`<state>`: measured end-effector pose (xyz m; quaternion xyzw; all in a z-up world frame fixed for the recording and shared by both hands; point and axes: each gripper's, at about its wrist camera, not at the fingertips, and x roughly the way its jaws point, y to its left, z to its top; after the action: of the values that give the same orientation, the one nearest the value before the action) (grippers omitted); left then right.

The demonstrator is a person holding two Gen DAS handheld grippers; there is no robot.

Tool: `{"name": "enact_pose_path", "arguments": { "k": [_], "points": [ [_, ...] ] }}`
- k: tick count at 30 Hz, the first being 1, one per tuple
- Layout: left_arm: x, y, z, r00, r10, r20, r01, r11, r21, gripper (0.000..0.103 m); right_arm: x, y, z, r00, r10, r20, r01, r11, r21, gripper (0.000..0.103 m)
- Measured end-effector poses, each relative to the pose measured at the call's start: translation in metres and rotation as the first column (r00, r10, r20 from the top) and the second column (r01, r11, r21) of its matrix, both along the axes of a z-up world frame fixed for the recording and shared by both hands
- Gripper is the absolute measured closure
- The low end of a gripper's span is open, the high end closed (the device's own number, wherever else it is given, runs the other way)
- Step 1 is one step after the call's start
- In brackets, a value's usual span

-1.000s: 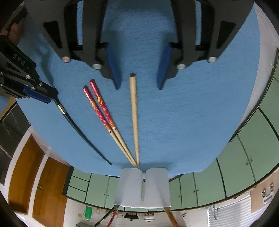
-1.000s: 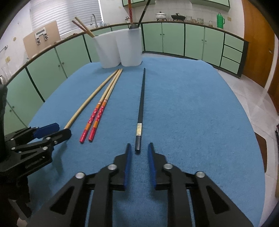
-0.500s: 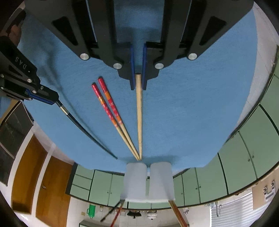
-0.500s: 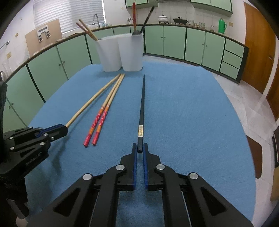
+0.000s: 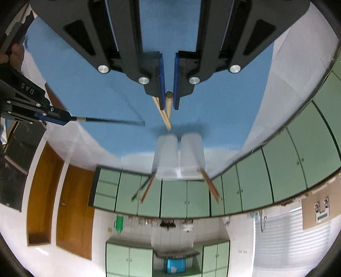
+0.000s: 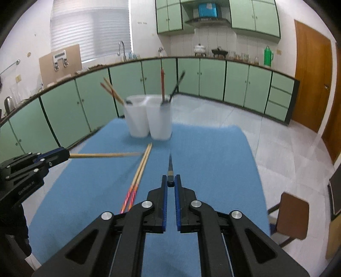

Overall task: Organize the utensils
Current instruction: 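Lift both chopsticks and lower them into the white holder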

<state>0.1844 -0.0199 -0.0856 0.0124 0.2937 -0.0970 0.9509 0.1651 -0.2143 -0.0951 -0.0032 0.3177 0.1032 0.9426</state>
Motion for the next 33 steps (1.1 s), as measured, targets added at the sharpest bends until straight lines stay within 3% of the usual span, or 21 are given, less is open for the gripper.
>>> {"name": "enact_pose_path", "arguments": {
  "k": [7, 24, 33],
  "points": [
    [0.010, 0.003, 0.036, 0.997, -0.023, 0.071, 0.025, 0.999, -0.032, 0.097, 0.012, 0.000, 0.043, 0.998, 0.036, 0.047, -0.037, 0.999, 0.012, 0.097],
    [0.042, -0.008, 0.081, 0.983, -0.089, 0.160, 0.097, 0.995, -0.040, 0.097, 0.058, 0.026, 0.111, 0.980, 0.173, 0.098, -0.174, 0.985, 0.007, 0.097],
    [0.067, -0.003, 0.127, 0.961, -0.078, 0.267, 0.091, 0.995, -0.036, 0.097, 0.088, 0.036, 0.167, 0.959, 0.194, 0.205, -0.207, 0.977, 0.043, 0.097]
  ]
}}
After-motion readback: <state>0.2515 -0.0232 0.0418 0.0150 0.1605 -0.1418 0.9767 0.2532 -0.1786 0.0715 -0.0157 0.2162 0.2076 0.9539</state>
